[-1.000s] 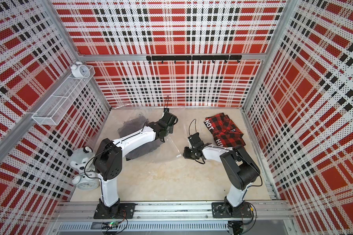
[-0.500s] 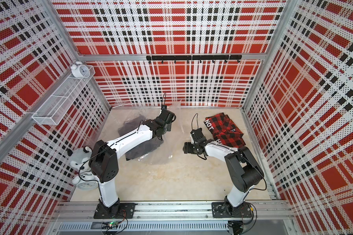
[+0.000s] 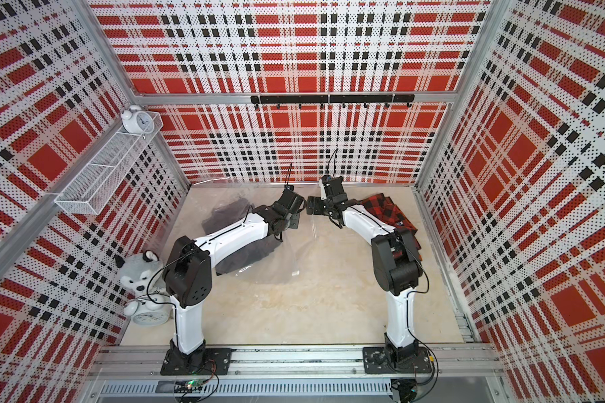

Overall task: Place the folded shirt into the vacuum bag
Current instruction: Open the vacuum bag at the center of the board, then pick up the shirt from the center of the board.

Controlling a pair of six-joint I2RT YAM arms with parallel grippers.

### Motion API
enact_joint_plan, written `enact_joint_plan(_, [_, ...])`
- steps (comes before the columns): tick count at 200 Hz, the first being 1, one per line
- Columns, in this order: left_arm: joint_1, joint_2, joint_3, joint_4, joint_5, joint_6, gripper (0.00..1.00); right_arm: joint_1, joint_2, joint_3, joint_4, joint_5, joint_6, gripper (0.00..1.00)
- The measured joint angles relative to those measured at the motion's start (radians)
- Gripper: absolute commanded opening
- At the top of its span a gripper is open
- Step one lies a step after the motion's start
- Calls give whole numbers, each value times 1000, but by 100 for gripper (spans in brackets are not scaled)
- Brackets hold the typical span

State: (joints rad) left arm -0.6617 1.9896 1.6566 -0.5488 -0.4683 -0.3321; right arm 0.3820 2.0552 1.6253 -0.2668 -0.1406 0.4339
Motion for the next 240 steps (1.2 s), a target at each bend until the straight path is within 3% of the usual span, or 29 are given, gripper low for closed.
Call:
enact_joint_plan(41, [2,14,6,15,45,-3,0,-67,134,116,-100,34,1,81])
enact_joint_plan(70, [2,68,35,32,84,-5,0,-103,140,115,-134,41,-2,82])
enact_joint_plan(127, [-8,179,155,43,193,-11,0,-137,-77,-121,-145,93,-76,86])
enact_joint_plan(166, [-20,243,236,53,270,-32,0,-158,-142,-130,-159,225,-172,76])
enact_joint_plan(199, [-20,283,262,63,309,-58,0,-169,-101,-112,-169,291,-264,75])
enact_joint_plan(240, [-17,298,263,70,333,-72,0,-178,45,49,-201,328,-352,75])
